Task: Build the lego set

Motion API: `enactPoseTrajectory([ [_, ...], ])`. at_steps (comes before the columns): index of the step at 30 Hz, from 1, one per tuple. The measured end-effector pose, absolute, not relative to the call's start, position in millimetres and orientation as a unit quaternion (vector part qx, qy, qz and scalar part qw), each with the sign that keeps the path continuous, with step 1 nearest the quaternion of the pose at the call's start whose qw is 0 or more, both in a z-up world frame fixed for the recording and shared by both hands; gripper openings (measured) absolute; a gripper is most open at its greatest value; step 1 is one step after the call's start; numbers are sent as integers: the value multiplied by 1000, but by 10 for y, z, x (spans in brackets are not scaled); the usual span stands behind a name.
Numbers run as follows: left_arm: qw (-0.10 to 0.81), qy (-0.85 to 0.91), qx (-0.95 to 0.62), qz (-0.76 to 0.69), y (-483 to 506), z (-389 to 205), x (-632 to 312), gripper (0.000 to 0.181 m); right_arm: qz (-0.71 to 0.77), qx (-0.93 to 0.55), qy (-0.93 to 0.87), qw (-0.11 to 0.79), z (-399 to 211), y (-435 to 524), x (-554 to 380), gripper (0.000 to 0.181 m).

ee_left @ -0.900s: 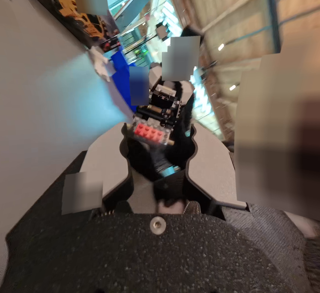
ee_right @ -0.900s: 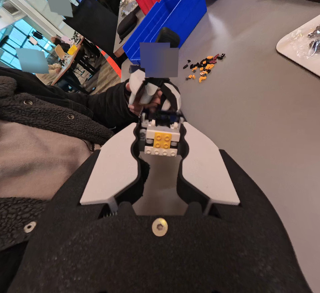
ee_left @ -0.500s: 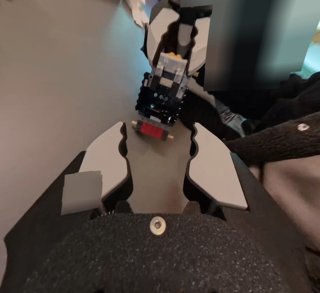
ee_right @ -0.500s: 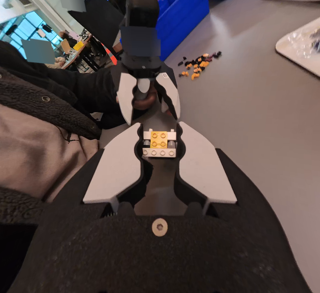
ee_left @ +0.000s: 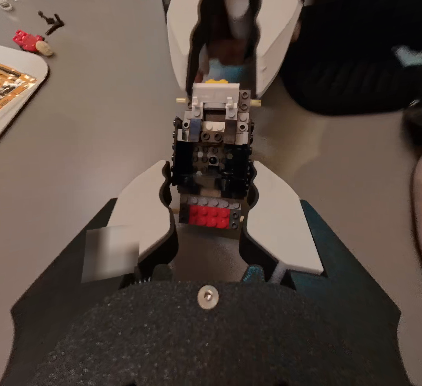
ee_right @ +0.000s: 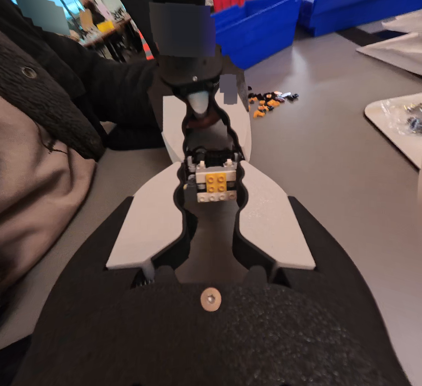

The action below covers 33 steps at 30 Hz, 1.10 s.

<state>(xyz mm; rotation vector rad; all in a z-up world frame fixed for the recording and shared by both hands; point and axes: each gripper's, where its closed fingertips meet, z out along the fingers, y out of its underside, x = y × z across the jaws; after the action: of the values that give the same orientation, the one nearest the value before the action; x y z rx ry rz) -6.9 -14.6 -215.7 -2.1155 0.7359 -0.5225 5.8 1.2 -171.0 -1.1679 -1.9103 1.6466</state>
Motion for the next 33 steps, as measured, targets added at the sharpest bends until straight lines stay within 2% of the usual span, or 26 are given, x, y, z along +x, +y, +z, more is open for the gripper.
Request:
enactPoseTrajectory([
  [6, 247, 360, -897, -75, -124, -2460, -449, 65, 505, -458, -690, 241, -1656, 213, 95, 43],
  [10, 207, 388, -896, -53, -74, -2522, -456, 65, 465, -482, -699, 253, -1768, 198, 116, 43],
  [14, 215, 389, -894, -48, -41, -2524, -428, 66, 466, -493, -690, 254, -1834, 168, 108, 42],
  [16, 234, 384, -892, -39, -27, -2503, -445, 73, 464, -499, -687, 252, -1864, 177, 92, 42],
  [20, 282, 353, -890, -63, -113, -2356, -461, 75, 436, -506, -697, 262, -1970, 217, 79, 44],
  [27, 302, 304, -897, -105, -312, -2484, -634, 78, 354, -501, -756, 229, -2314, 120, -4, 69],
  [29, 299, 309, -897, -105, -292, -2539, -620, 68, 328, -491, -773, 231, -2374, 124, -80, 67],
  [30, 304, 311, -893, -111, -281, -2536, -591, 61, 317, -488, -779, 233, -2393, 147, -109, 60],
  [33, 321, 310, -888, -108, -217, -2533, -598, 61, 326, -472, -790, 218, -2410, 196, -149, 53],
])
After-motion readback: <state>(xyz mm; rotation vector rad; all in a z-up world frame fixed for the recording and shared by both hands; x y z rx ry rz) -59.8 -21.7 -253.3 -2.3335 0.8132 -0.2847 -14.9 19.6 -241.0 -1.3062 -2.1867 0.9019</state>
